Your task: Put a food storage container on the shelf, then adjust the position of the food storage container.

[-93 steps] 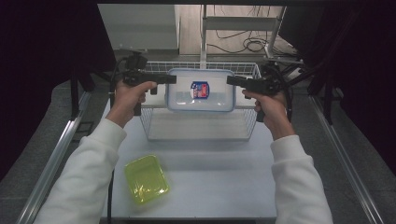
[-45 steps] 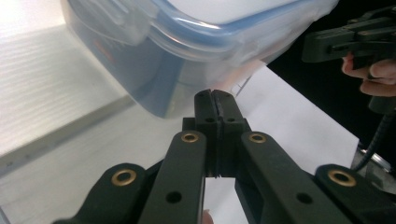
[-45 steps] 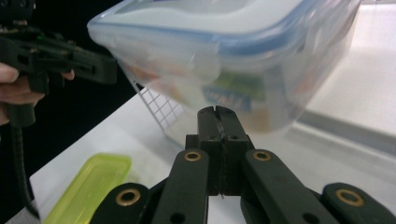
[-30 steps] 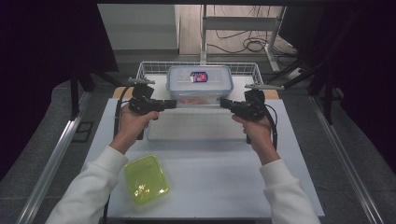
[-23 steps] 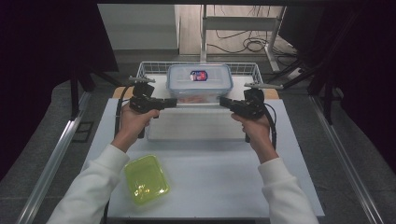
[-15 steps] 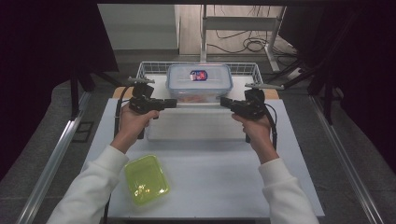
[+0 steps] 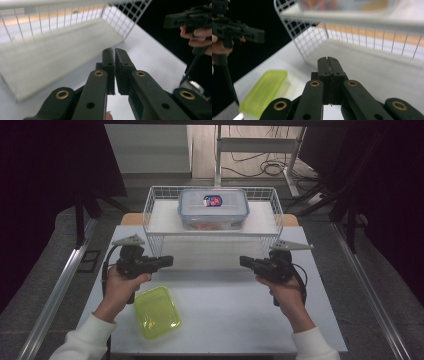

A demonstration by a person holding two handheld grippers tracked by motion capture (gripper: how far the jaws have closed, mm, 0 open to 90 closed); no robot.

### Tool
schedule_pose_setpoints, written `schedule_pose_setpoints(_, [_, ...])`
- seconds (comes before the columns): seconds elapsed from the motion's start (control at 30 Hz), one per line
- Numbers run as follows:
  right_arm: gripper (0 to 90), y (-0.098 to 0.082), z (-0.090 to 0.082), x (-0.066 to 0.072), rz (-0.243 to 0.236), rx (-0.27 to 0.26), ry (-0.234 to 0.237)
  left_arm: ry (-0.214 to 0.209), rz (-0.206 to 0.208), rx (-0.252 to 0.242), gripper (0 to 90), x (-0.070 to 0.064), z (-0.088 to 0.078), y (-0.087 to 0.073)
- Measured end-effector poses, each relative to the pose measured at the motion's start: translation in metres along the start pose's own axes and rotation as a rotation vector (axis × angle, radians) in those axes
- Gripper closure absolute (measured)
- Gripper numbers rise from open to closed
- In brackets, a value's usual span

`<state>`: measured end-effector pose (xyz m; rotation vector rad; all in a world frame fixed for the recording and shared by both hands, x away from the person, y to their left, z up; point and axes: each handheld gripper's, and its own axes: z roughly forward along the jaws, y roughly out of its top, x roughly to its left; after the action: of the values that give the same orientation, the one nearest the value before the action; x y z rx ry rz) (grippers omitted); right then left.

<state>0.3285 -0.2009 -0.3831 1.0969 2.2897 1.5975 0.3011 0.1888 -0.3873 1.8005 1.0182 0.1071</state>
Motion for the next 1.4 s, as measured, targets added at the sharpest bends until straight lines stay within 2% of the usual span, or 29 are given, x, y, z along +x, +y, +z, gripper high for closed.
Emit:
schedule_pose_setpoints(0.03, [88.2,0.000,0.000,0.000,0.000,0.000,0.000,-0.001,0.005,0.009,87.3,0.000,-0.003,-0.007])
schedule_pose_setpoints(0.07, [88.1,-0.007,-0.002,0.001,0.002,0.009,0.007,-0.002,0.008,0.016,87.0,0.000,-0.005,-0.015])
schedule_pose_setpoints(0.1, [87.6,-0.022,-0.004,0.002,0.005,0.017,0.015,0.005,0.009,0.024,85.7,0.002,-0.008,-0.023])
schedule_pose_setpoints(0.13, [87.6,-0.022,-0.004,0.002,0.005,0.017,0.015,0.010,0.010,0.028,85.7,0.003,-0.009,-0.028])
schedule_pose_setpoints(0.23, [87.2,-0.038,-0.005,0.001,0.007,0.033,0.016,0.010,0.003,0.045,85.1,0.007,-0.011,-0.049])
schedule_pose_setpoints(0.33, [86.4,-0.054,-0.005,-0.002,0.016,0.053,0.019,0.010,0.002,0.058,83.1,0.008,-0.011,-0.063])
schedule_pose_setpoints(0.37, [84.2,-0.065,-0.004,-0.004,0.024,0.072,0.018,0.010,0.003,0.061,80.7,0.007,-0.011,-0.068])
schedule_pose_setpoints(0.43, [82.5,-0.068,-0.004,-0.005,0.029,0.083,0.020,0.023,0.012,0.086,78.8,0.006,-0.009,-0.073])
schedule_pose_setpoints(0.5, [74.3,-0.076,-0.001,-0.006,0.029,0.112,0.018,0.059,0.028,0.108,67.9,0.003,-0.007,-0.077])
schedule_pose_setpoints(0.53, [67.7,-0.080,0.000,-0.007,0.024,0.130,0.010,0.064,0.033,0.109,61.5,0.002,-0.007,-0.079])
schedule_pose_setpoints(0.6, [60.4,-0.084,0.000,-0.007,0.019,0.140,0.001,0.066,0.043,0.137,48.8,0.000,-0.007,-0.083])
schedule_pose_setpoints(0.67, [54.3,-0.087,-0.002,-0.006,0.014,0.148,-0.015,0.090,0.053,0.146,40.0,-0.001,-0.009,-0.087])
schedule_pose_setpoints(0.7, [53.1,-0.088,-0.002,-0.006,0.015,0.149,-0.017,0.097,0.055,0.149,38.7,-0.002,-0.010,-0.088])
schedule_pose_setpoints(0.83, [47.6,-0.092,-0.004,-0.008,0.024,0.157,-0.013,0.108,0.073,0.153,36.6,-0.002,-0.018,-0.094])
schedule_pose_setpoints(0.97, [45.0,-0.097,-0.004,-0.010,0.043,0.160,-0.013,0.100,0.070,0.153,35.0,-0.001,-0.026,-0.097])
schedule_pose_setpoints(1.1, [43.4,-0.102,-0.005,-0.010,0.056,0.161,-0.005,0.130,0.079,0.159,35.0,0.000,-0.040,-0.104])
schedule_pose_setpoints(1.17, [43.1,-0.105,-0.007,-0.011,0.059,0.158,-0.006,0.144,0.076,0.168,37.1,0.001,-0.046,-0.109])
schedule_pose_setpoints(1.23, [43.1,-0.108,-0.011,-0.015,0.063,0.159,-0.020,0.149,0.074,0.184,43.6,0.002,-0.051,-0.112])
schedule_pose_setpoints(1.3, [43.1,-0.109,-0.012,-0.016,0.066,0.160,-0.024,0.163,0.072,0.185,44.5,0.002,-0.054,-0.113])
schedule_pose_setpoints(1.4, [43.1,-0.111,-0.015,-0.019,0.076,0.153,-0.035,0.175,0.072,0.193,53.9,0.003,-0.059,-0.114])
